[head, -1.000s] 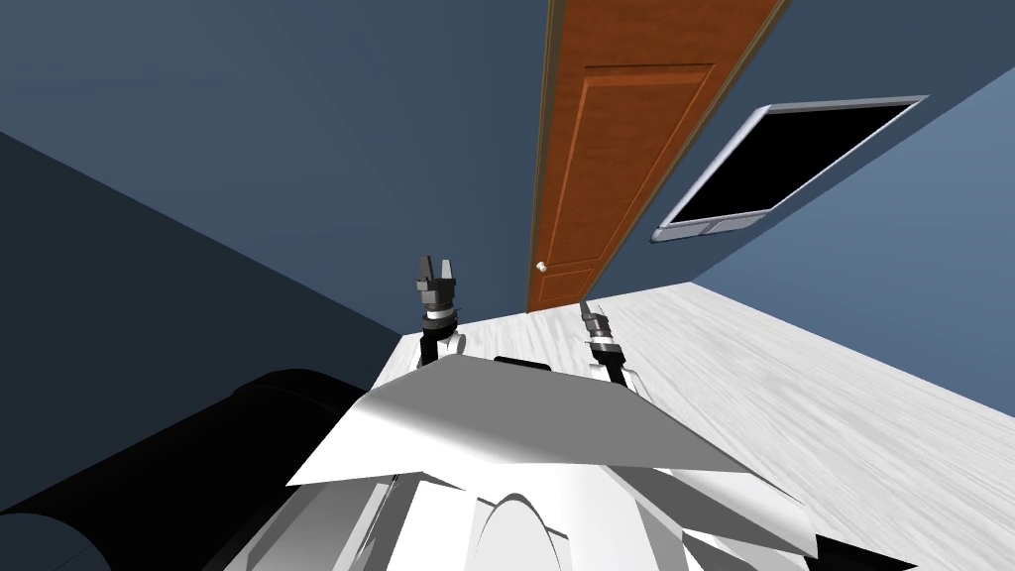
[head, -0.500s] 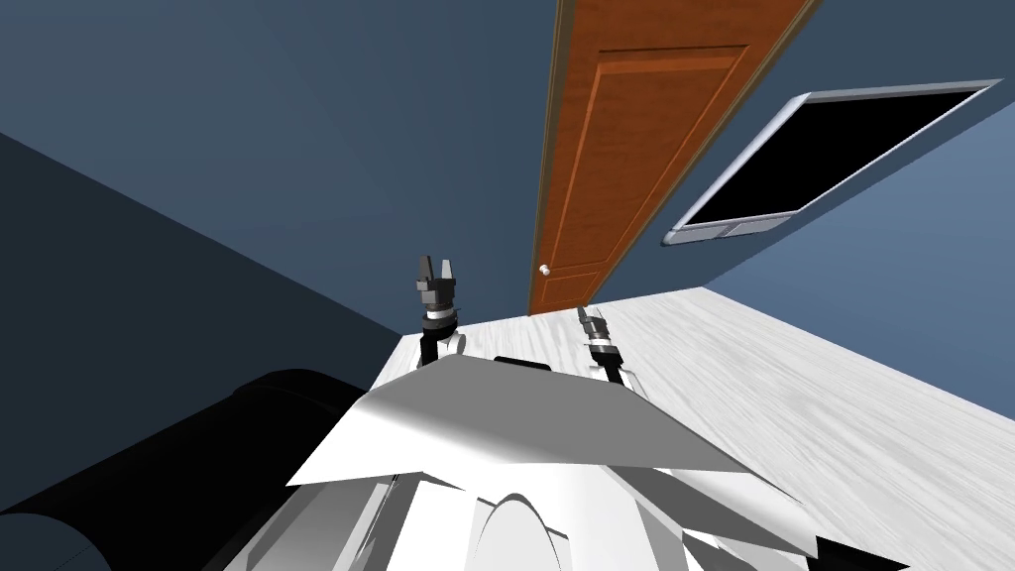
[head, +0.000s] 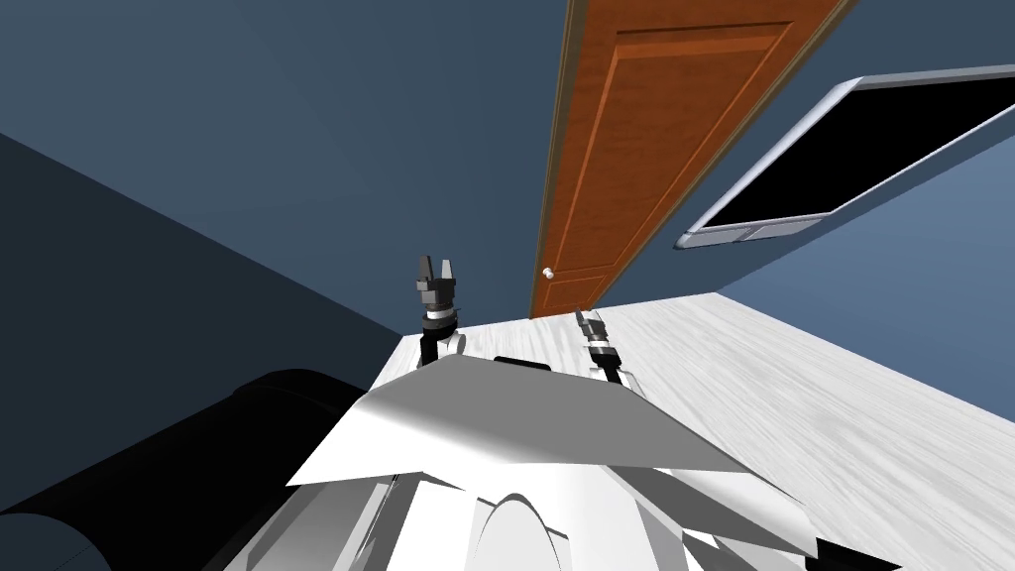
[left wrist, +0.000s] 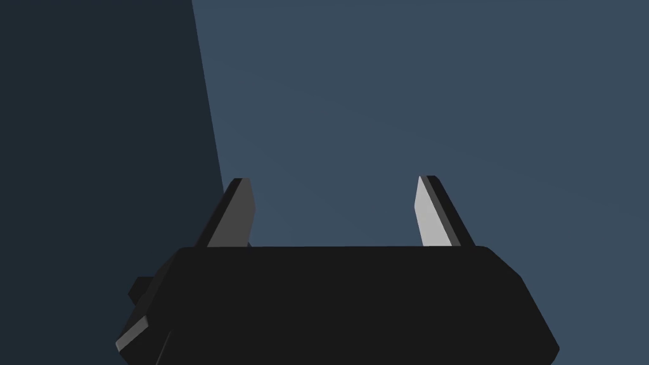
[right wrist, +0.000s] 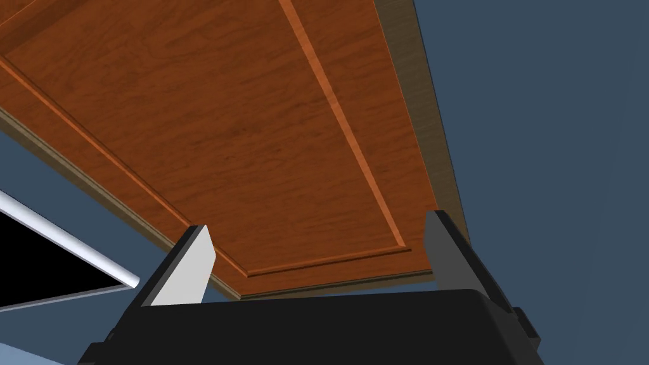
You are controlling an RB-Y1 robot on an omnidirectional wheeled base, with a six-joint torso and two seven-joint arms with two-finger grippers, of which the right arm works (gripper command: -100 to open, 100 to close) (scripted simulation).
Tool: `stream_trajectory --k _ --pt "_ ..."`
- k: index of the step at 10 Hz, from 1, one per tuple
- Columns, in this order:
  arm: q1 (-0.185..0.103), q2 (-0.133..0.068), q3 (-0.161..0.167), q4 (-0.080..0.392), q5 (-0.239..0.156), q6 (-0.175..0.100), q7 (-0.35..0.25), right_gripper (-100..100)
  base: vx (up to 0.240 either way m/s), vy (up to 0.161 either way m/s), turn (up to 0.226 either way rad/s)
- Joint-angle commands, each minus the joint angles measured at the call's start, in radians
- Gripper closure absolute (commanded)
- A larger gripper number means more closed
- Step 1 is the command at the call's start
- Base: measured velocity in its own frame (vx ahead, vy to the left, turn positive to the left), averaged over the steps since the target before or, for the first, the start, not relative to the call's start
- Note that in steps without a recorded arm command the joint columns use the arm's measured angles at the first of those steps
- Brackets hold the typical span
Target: Pull the door open
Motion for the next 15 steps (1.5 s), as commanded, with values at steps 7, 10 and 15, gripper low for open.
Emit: stream_trajectory --k 7,10,15 --pt "-0.051 -0.007 -0.037 0.161 0.056 -0.065 0.11 -100 0.101 -0.007 0.047" --pt "-0.07 -0.008 -0.049 0.22 0.076 -0.088 0.149 -100 0.092 -0.01 0.041" --pt "-0.109 -0.009 -0.077 0.342 0.119 -0.136 0.233 -100 0.137 -0.01 0.053"
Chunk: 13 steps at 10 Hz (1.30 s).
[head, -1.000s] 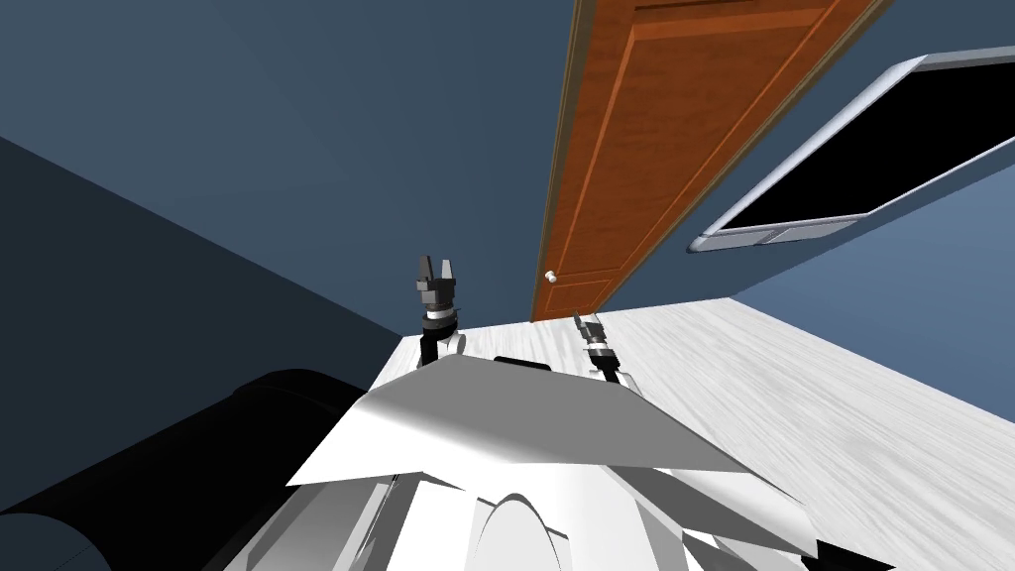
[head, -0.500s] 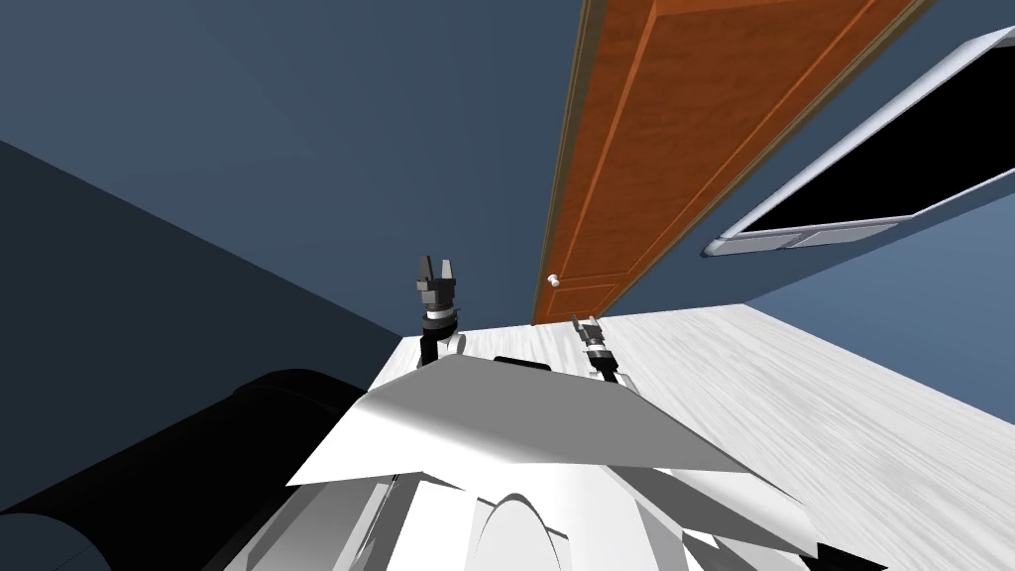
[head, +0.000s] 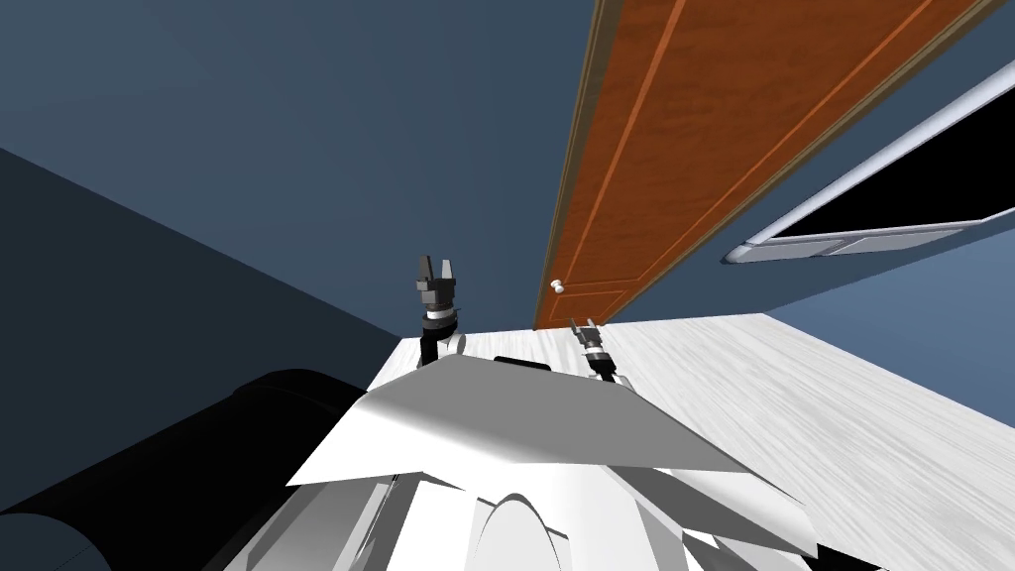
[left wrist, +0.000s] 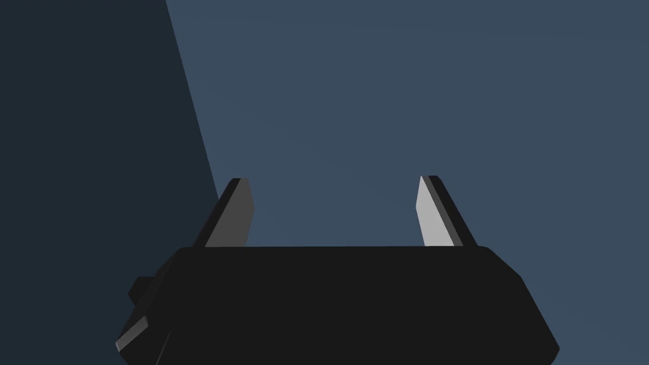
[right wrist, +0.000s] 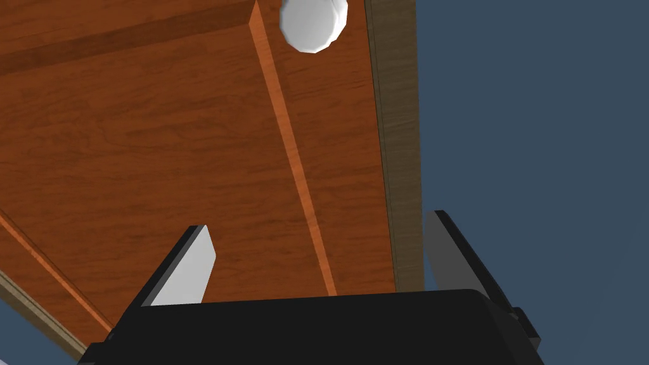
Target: Pull the door open
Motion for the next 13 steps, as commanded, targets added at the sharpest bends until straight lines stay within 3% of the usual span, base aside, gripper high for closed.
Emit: stream_trajectory --k 1,4,10,11,13 --pt "-0.011 0.0 -0.007 0.032 0.01 -0.014 0.022 -100 0.13 -0.026 0.037" --pt "-0.033 0.0 -0.023 0.102 0.034 -0.041 0.069 -100 0.116 -0.02 0.046" --pt "-0.064 0.001 -0.044 0.199 0.068 -0.079 0.135 -100 0.124 -0.015 0.032" --pt "-0.062 0.001 -0.042 0.191 0.064 -0.075 0.128 -100 0.053 -0.006 0.006" --pt "-0.084 0.009 -0.08 0.213 0.042 -0.064 0.164 -100 -0.004 -0.001 0.263"
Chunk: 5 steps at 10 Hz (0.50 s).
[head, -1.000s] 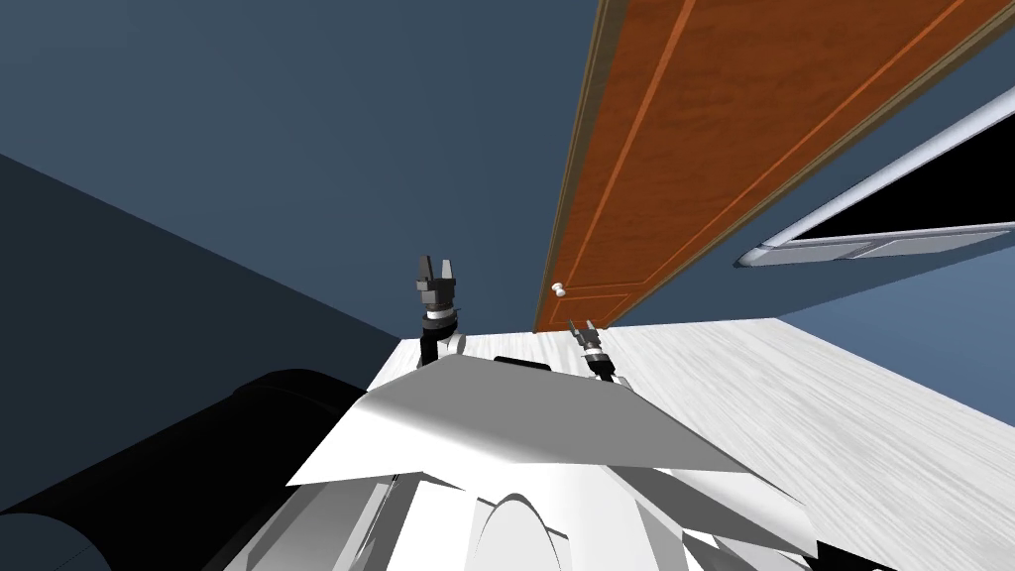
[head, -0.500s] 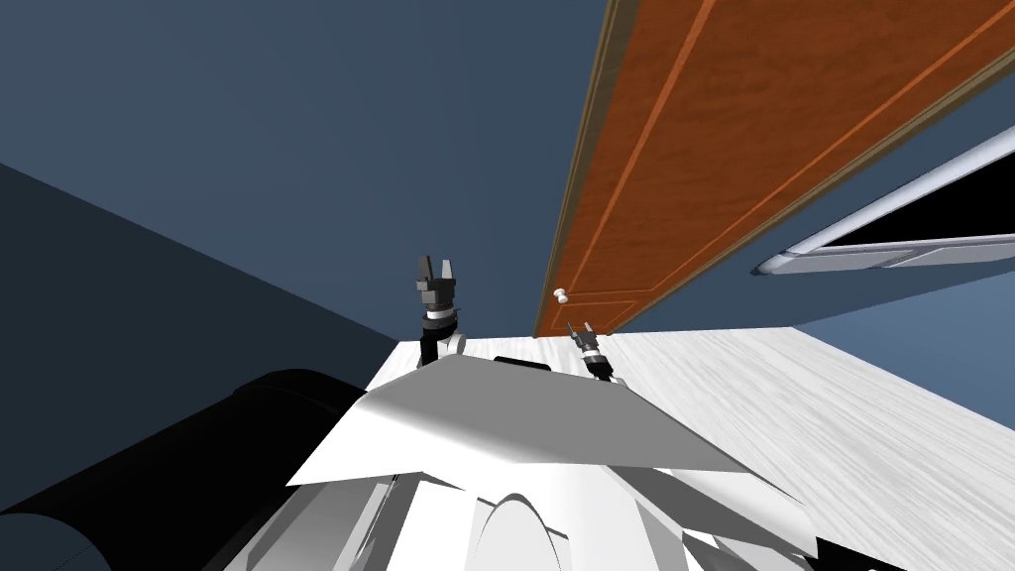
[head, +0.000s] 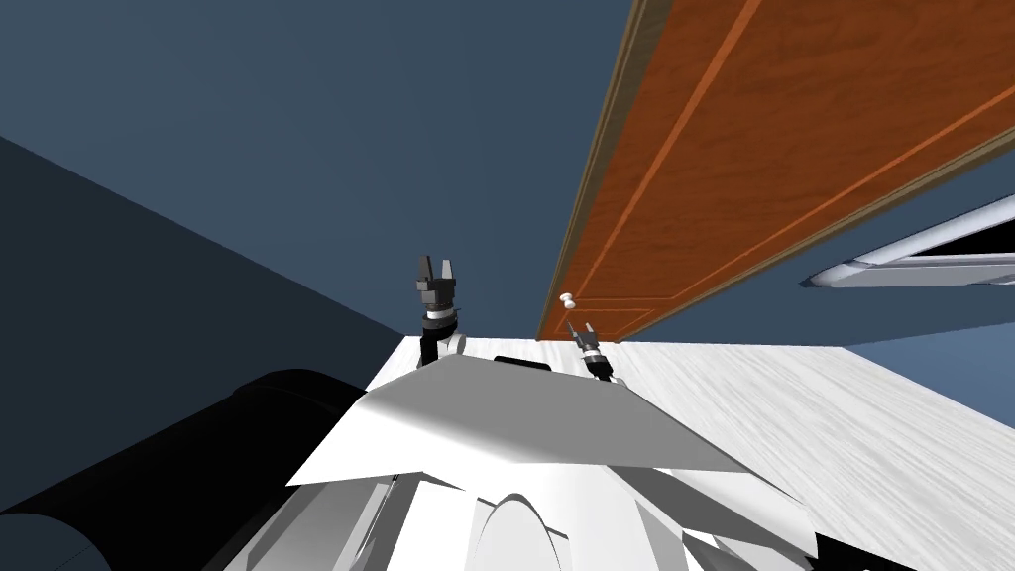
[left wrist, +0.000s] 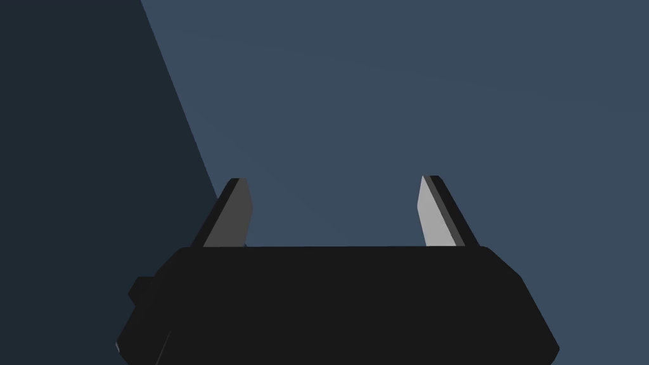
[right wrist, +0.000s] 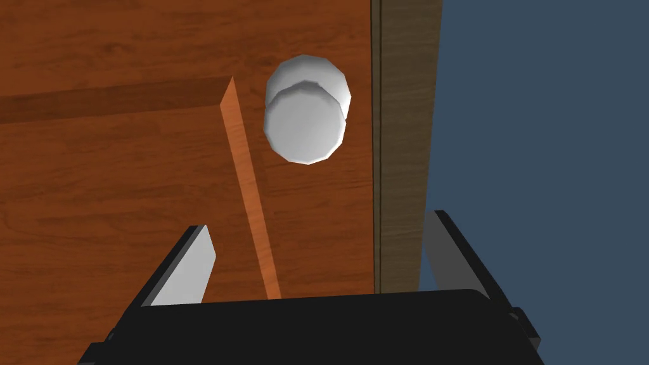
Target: Pull the door open
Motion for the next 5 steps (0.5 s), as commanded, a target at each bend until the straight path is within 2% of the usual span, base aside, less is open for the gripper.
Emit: stream_trajectory --k 1,2,3,4,5 --pt "-0.022 0.009 -0.037 0.024 -0.022 0.013 0.035 -100 0.001 -0.006 0.408" --pt "-0.03 0.012 -0.051 0.031 -0.03 0.018 0.047 -100 0.018 -0.014 0.23" --pt "-0.046 0.018 -0.08 0.046 -0.048 0.029 0.072 -100 0.032 -0.026 0.284" --pt "-0.055 0.022 -0.095 0.054 -0.057 0.035 0.085 -100 0.049 -0.047 0.349" --pt "-0.063 0.025 -0.11 0.062 -0.066 0.041 0.097 -100 0.047 -0.046 0.123"
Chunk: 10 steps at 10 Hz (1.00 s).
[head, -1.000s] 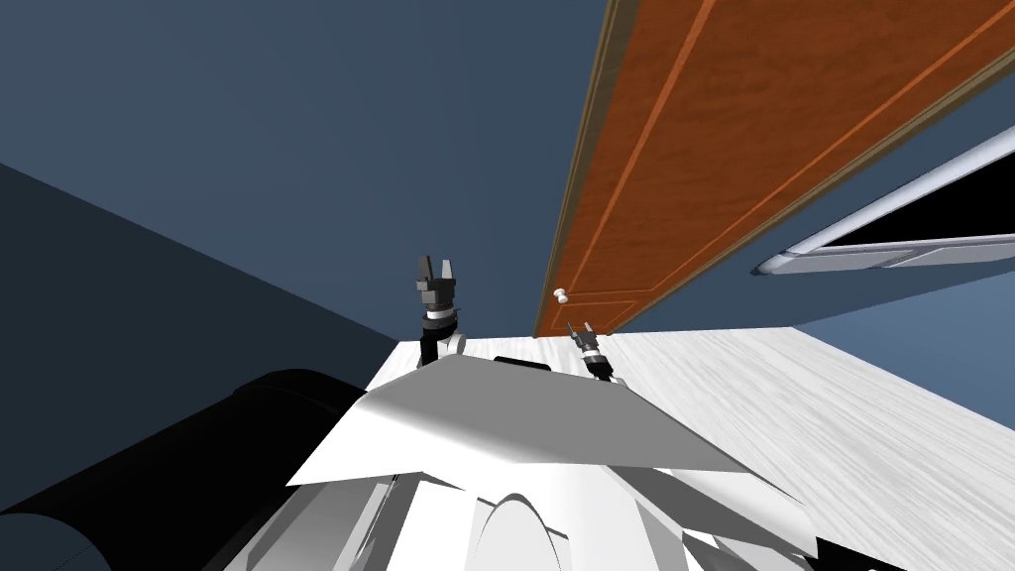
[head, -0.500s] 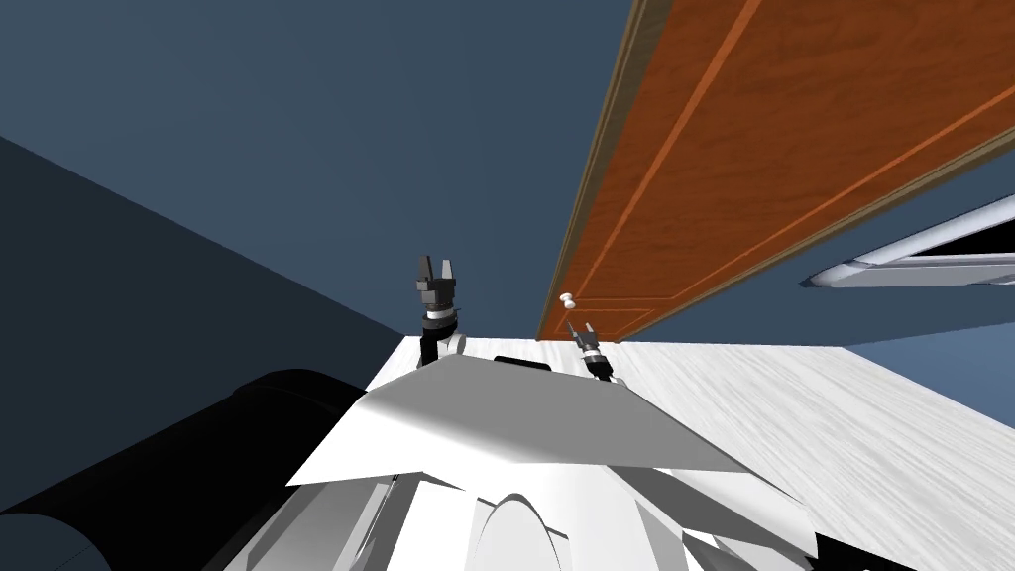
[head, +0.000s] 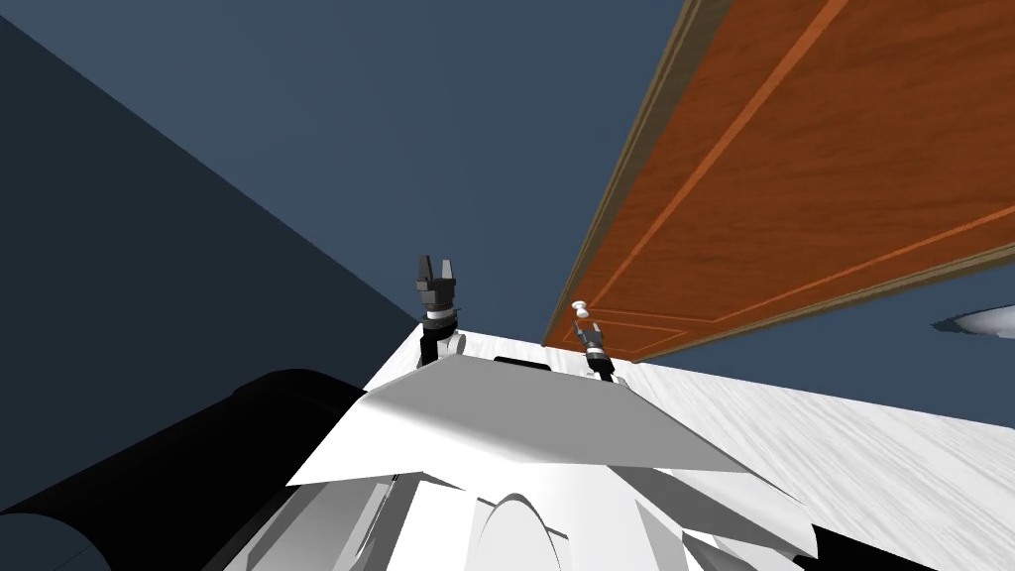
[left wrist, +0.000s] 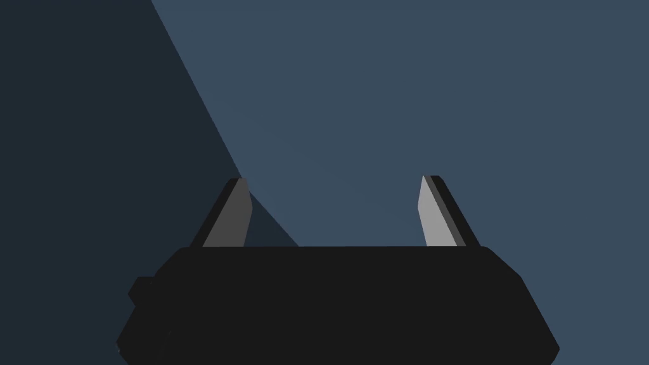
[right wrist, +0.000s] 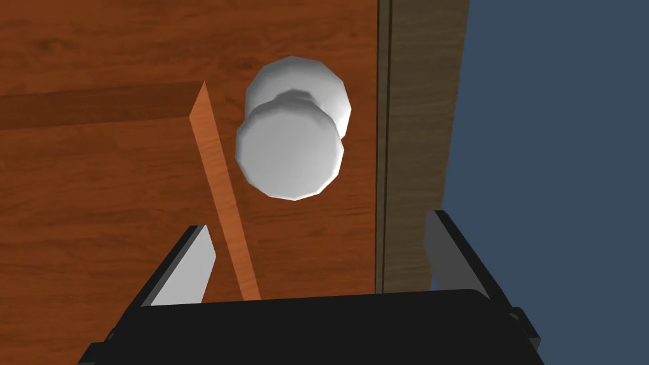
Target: Pull the door open
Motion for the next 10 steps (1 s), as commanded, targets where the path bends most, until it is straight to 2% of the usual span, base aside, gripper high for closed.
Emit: stream_trajectory --k 1,5,6,7,10 --pt "-0.021 0.01 -0.039 0.018 -0.024 0.017 0.034 -100 0.053 -0.058 0.366" --pt "-0.064 0.031 -0.114 0.059 -0.07 0.047 0.096 -100 0.035 -0.105 0.29" --pt "-0.051 0.028 -0.102 0.043 -0.063 0.045 0.081 -100 0.012 -0.058 0.031" --pt "-0.051 0.028 -0.102 0.043 -0.063 0.045 0.081 100 -0.004 0.007 -0.018" --pt "-0.051 0.028 -0.102 0.043 -0.063 0.045 0.081 100 -0.001 0.013 -0.009"
